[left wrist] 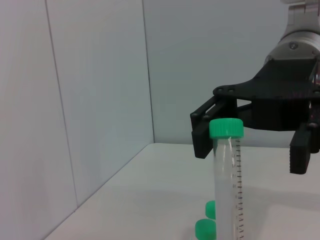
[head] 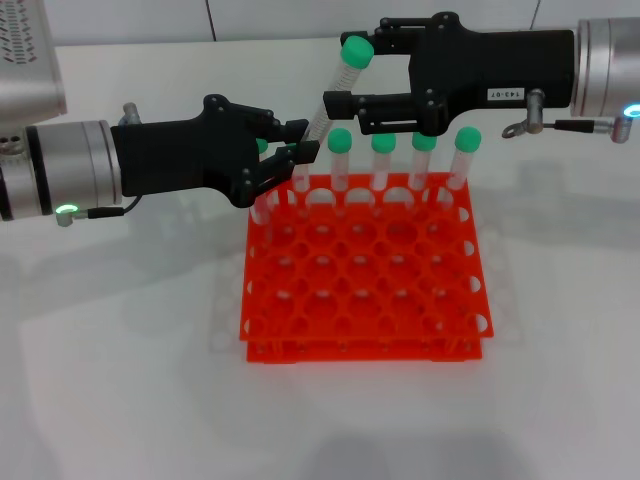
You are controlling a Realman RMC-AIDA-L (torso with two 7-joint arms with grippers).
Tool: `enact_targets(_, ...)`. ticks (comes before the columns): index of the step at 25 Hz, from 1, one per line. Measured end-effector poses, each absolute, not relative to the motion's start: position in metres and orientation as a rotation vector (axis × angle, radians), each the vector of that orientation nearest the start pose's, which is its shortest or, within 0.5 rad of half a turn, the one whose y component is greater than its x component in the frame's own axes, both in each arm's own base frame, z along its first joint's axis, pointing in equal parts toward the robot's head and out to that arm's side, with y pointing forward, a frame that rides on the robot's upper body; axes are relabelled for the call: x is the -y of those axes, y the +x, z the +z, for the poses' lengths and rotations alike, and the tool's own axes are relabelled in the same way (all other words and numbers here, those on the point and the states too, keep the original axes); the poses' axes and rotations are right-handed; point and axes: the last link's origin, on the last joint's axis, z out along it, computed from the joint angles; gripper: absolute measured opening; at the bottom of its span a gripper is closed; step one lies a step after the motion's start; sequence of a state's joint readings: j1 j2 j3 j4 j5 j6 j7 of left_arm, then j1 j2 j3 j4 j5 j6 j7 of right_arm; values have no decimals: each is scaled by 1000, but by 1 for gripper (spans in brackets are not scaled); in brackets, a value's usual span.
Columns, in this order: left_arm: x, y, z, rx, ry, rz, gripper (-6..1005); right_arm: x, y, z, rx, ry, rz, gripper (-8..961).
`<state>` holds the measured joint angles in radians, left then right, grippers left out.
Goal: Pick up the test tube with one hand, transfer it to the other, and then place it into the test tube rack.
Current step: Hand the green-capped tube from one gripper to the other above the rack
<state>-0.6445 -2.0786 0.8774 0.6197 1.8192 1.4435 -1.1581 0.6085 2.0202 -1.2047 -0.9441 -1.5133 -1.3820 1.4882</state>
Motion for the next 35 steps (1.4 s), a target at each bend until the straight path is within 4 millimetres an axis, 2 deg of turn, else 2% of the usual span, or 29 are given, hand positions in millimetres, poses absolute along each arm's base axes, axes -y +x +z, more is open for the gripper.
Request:
enact_targets(19,-366,-206,-19,148,-2757,-712,180,-381,128,18,-111,-2740,879,537)
enact_targets(22,-366,-206,-19,147,-2757,-712,180,-381,129,18,-111,-2738,878,368)
enact_targets(28,-366,-205,-19,144,-2757,-712,180,-381,129,19,-111,-2736,877,295)
enact_targets(35,-366,-205,-19,147,-2758,-712,181,-381,127,19,-103,-2735,877,260)
